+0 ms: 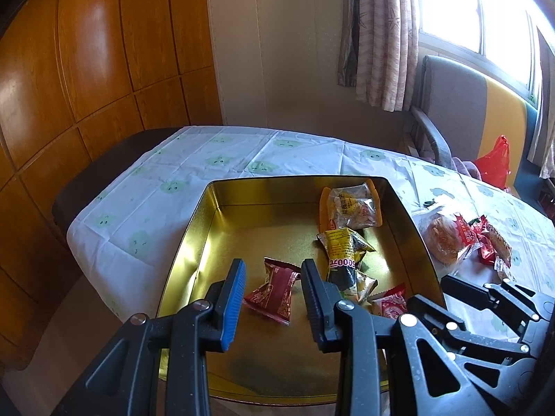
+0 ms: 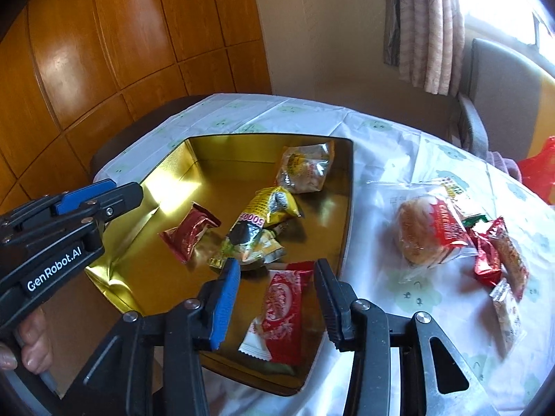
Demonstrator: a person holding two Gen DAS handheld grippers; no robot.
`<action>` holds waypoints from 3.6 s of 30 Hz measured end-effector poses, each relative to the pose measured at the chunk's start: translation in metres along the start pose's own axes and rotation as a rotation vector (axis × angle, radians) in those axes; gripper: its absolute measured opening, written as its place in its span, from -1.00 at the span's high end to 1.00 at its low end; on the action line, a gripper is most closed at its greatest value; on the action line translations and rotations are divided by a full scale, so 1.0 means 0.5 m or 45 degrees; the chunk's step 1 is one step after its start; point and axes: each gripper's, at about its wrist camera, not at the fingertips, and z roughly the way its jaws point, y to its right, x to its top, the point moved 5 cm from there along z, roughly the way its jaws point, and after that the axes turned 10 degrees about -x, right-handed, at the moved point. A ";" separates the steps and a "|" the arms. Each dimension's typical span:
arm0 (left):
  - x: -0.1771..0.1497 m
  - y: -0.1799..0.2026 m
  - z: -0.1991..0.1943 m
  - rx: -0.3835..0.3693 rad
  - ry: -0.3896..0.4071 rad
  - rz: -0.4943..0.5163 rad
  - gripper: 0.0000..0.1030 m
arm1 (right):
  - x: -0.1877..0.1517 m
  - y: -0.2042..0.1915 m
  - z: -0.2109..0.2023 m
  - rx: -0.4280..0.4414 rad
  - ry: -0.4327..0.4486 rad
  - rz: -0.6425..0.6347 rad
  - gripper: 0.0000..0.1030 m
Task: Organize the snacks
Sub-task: 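Open both grippers to drop the yellow packet and red wafer bar into the tin, then move both open grippers away from the tin toward the snack pile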
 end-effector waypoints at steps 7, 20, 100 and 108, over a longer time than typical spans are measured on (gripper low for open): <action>-0.001 0.016 -0.003 -0.006 -0.002 0.029 0.35 | -0.003 0.032 -0.021 -0.045 0.030 0.041 0.03; 0.000 0.050 -0.007 -0.025 -0.006 0.092 0.35 | -0.028 0.094 -0.048 -0.106 0.041 0.116 -0.05; -0.003 0.368 0.102 -0.396 -0.217 0.662 -0.26 | -0.185 0.373 -0.053 -0.282 -0.075 0.531 -0.33; 0.035 0.441 0.186 -0.533 -0.326 0.832 -0.80 | -0.190 0.396 -0.057 -0.290 -0.080 0.563 -0.41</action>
